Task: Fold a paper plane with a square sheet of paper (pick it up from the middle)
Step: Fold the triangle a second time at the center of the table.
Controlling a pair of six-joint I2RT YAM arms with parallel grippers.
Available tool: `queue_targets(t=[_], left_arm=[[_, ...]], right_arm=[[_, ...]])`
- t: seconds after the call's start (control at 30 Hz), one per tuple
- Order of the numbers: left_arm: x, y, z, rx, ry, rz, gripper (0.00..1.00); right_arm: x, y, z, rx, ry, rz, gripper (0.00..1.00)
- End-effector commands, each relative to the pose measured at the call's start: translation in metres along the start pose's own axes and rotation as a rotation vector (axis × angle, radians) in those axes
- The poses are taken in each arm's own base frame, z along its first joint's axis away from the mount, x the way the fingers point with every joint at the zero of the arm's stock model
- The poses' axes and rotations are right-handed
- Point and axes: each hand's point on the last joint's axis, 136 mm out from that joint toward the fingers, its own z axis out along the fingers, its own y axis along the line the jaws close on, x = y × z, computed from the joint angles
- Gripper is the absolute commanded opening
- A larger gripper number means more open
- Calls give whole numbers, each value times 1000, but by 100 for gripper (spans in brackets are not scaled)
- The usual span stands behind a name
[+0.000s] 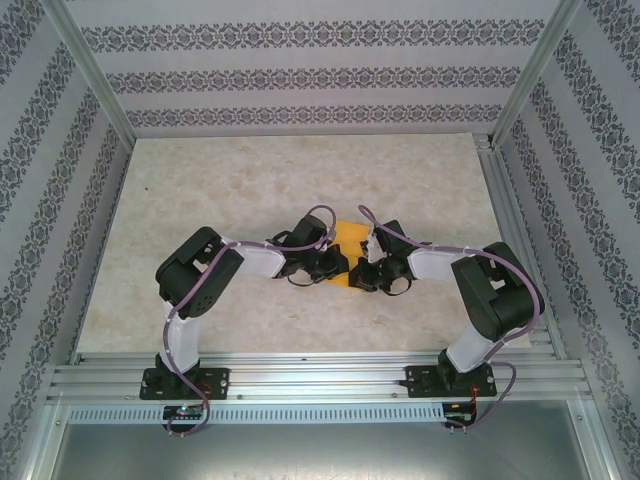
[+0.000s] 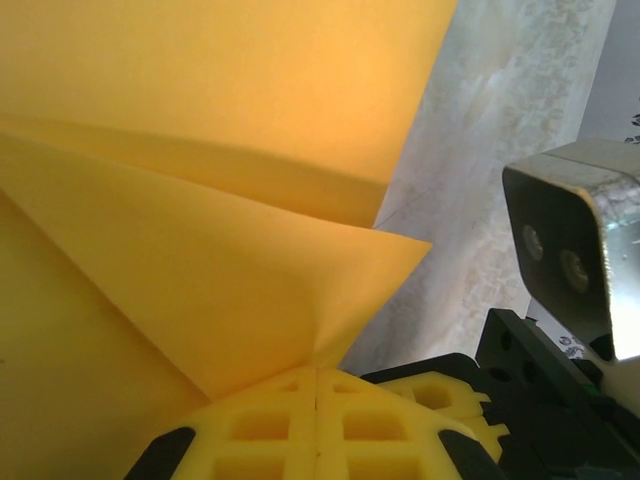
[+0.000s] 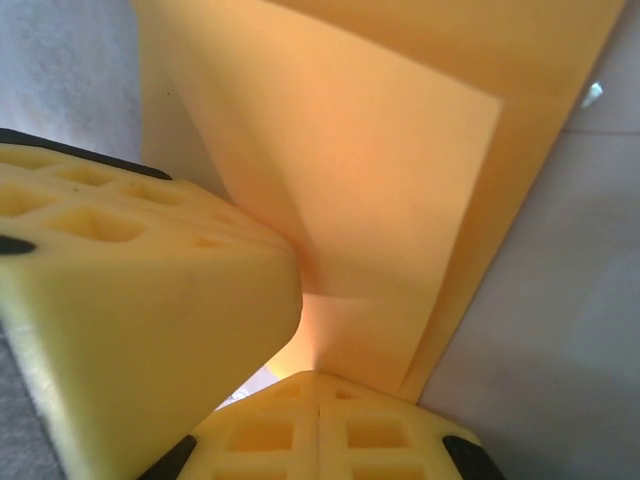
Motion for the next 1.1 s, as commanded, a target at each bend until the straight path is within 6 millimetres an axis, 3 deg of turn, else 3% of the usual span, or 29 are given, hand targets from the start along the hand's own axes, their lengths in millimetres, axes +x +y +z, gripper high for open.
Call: queue_targets(t=[0.0, 0.27, 0.63, 1.07], left_arm=[[4, 14, 8, -68, 9, 3, 4], [-9, 35, 9, -157, -49, 51, 4], [-37, 27, -1, -135, -99, 90, 6], [-75, 45, -9, -139, -144, 88, 7]], right_arm=[[13, -31, 5, 112, 21, 53, 2], [19, -38, 3, 146, 36, 51, 2], [30, -47, 0, 195, 67, 45, 0], [25, -43, 0, 179, 62, 43, 0]])
